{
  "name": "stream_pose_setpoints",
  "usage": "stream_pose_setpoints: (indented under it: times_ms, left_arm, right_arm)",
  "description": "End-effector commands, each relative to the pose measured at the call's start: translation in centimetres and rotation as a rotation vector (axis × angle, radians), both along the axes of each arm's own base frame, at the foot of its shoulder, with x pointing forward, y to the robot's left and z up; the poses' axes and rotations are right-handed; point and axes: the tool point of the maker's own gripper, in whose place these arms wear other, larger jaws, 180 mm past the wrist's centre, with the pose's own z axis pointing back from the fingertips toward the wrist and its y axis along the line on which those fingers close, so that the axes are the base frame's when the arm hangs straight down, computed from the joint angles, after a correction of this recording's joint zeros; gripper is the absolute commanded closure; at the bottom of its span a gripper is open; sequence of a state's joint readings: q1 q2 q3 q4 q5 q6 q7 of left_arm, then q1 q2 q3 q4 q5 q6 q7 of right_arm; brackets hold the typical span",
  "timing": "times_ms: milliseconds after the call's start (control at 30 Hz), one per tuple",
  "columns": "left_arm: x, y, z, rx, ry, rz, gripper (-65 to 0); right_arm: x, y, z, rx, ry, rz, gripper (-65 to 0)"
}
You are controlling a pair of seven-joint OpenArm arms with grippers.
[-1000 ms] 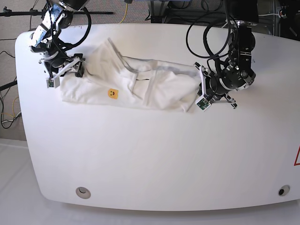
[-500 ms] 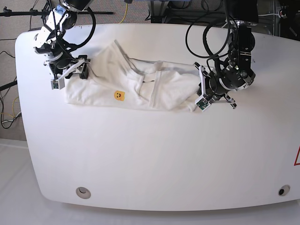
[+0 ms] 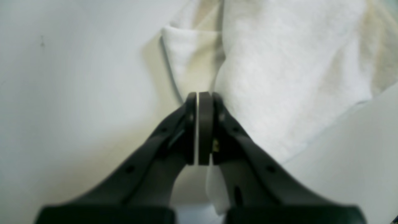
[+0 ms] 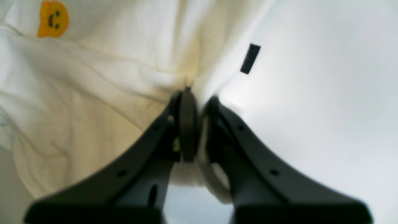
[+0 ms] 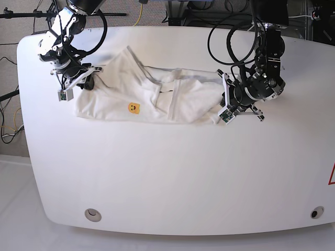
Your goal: Fold the T-shirt properly
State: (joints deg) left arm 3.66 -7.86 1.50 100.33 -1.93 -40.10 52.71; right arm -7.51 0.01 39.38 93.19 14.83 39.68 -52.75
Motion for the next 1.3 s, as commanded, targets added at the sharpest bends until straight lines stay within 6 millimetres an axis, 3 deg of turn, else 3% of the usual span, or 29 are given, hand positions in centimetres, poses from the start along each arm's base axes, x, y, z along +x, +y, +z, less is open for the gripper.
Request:
stream_pose_setpoints:
  times_ms: [0,300,733,1033,1267]
  left_arm:
    - [0.9,-0.2,1.1,-0.018,-0.043,-0.003,0.0]
    - [0.9,0.0,1.2,-0.015,-0.043,0.000,0.0]
    - [0.7,0.7,0.2,-0.012,-0.027,-0.002,0.0]
    - [-2.1,-0.9,-5.6,-0.153,0.093,0.007,0.0]
    - [-4.3,-0.8,-9.6,-0.199,0.204,0.044,0.0]
  right_arm:
    - [0.1,-0.9,0.5,-0.028,-0.001,0.009,0.0]
    - [0.8,-2.3,1.3,-0.063,-0.018,0.012,0.0]
    - [0.9,-2.1,1.2,-0.059,-0.017,0.011,0.0]
    - [0.9,-2.0,1.3,-0.054,-0.020,0.011,0.0]
    - [0.9,-2.0,1.2,-0.054,-0.018,0.011,0.0]
